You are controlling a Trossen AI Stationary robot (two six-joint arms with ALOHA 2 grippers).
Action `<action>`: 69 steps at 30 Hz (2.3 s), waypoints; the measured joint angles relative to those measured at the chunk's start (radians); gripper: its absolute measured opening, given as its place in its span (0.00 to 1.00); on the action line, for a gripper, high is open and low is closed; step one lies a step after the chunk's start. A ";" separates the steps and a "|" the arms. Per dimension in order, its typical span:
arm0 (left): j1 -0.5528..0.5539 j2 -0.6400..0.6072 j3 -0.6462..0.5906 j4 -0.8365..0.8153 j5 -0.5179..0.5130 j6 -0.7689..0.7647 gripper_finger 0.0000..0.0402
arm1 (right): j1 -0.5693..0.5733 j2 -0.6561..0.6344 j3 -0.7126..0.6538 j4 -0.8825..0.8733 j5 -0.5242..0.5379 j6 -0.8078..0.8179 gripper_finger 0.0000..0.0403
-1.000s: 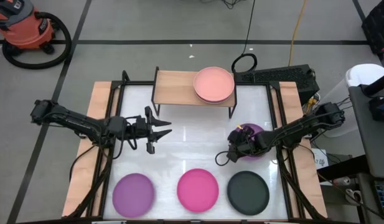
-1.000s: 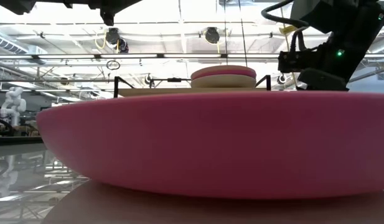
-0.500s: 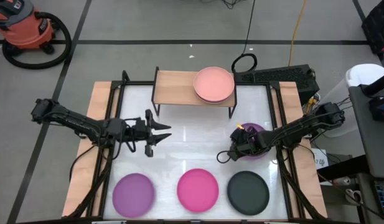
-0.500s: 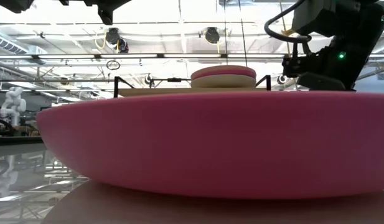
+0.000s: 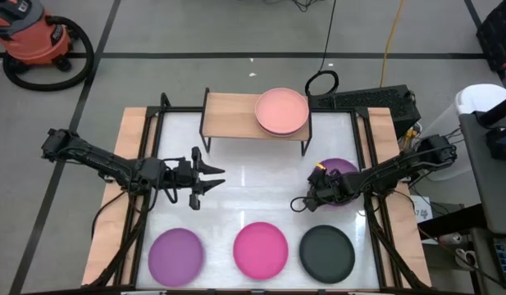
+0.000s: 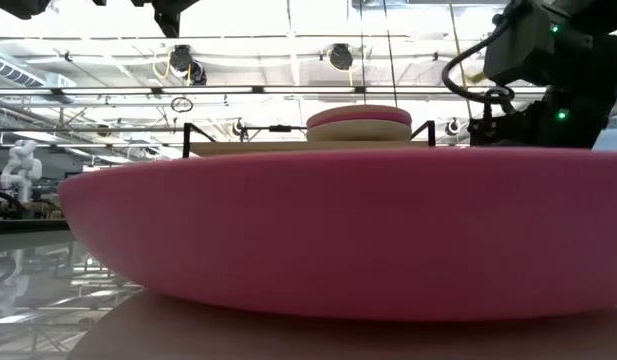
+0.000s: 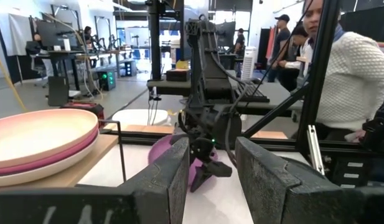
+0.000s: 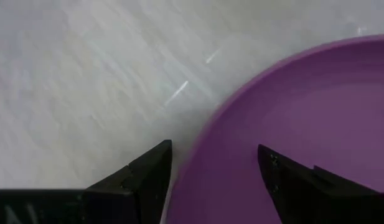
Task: Place and stack plates onto a shelf
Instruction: Put the right purple plate on the shelf
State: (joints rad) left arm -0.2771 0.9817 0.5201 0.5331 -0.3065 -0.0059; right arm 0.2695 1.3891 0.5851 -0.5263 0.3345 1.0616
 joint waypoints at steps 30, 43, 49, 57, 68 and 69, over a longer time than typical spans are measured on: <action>-0.002 0.000 0.000 -0.071 -0.001 0.078 0.34 | 0.086 -0.219 -0.007 0.605 -0.048 -0.513 0.00; -0.008 0.000 0.013 -0.024 -0.002 0.132 0.34 | 0.070 -0.233 -0.005 1.004 -0.014 -0.778 0.00; -0.008 -0.003 0.046 0.074 -0.009 0.171 0.34 | 0.000 -0.233 -0.005 1.087 -0.022 -0.752 0.00; -0.005 -0.013 0.047 0.088 -0.019 0.231 0.34 | -0.067 -0.232 -0.005 1.235 -0.078 -0.764 0.00; -0.010 -0.140 0.048 0.071 -0.089 0.331 0.34 | -0.214 -0.146 0.274 1.116 -0.297 -0.808 0.00; -0.010 -0.145 0.048 0.062 -0.089 0.325 0.34 | -0.226 -0.128 0.316 1.078 -0.313 -0.822 0.00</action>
State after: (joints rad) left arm -0.2867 0.8371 0.5686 0.5948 -0.3950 0.3195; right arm 0.0436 1.2615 0.9010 0.5516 0.0220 0.2392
